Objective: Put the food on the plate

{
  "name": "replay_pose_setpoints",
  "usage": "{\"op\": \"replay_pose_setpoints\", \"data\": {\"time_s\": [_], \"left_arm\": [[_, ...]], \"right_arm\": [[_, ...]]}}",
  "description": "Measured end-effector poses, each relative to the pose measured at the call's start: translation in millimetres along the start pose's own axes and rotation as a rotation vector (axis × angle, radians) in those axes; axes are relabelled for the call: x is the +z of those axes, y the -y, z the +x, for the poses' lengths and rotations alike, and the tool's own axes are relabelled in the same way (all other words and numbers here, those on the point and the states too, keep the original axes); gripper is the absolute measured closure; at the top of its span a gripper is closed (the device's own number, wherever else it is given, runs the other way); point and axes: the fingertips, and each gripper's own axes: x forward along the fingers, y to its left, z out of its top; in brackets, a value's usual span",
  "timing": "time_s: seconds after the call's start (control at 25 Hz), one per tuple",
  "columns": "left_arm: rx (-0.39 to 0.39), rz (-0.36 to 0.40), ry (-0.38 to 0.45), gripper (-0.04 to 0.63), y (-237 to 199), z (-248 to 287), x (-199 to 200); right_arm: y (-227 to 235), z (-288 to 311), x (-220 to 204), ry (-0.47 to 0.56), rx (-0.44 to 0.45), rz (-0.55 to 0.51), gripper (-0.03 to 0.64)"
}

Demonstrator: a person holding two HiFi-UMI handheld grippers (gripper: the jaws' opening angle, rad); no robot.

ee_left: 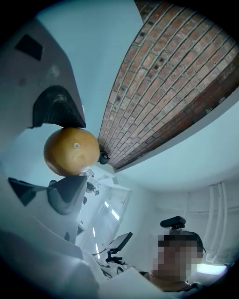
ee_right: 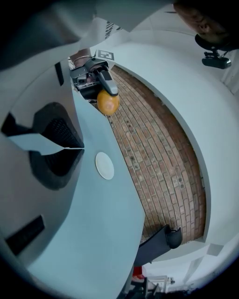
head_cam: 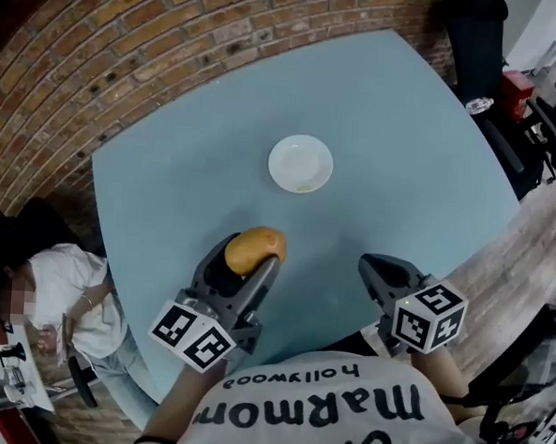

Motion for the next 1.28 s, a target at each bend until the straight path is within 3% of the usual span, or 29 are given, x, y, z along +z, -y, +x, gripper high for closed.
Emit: {"op": "replay_pose_setpoints", "data": {"time_s": [0.28, 0.64, 1.16, 1.28], "left_arm": [[0.047, 0.042, -0.039, 0.276, -11, 43, -6], [0.072, -0.055, -0.063, 0.276, -48, 105, -5], [0.132, 0.043, -0.203, 0.276, -94, 196, -36], [0.175, 0.117, -0.254, 0.276, -106, 208, -46]], "right_arm": [[23, 17, 3, -0.041, 0.073, 0.002, 0.604], [46, 42, 13, -0.069, 0.135, -0.007, 0.604], [98, 48, 23, -0.091, 0.119, 0.036, 0.604], [103, 50, 21, -0.1, 0.113, 0.051, 0.604]]}}
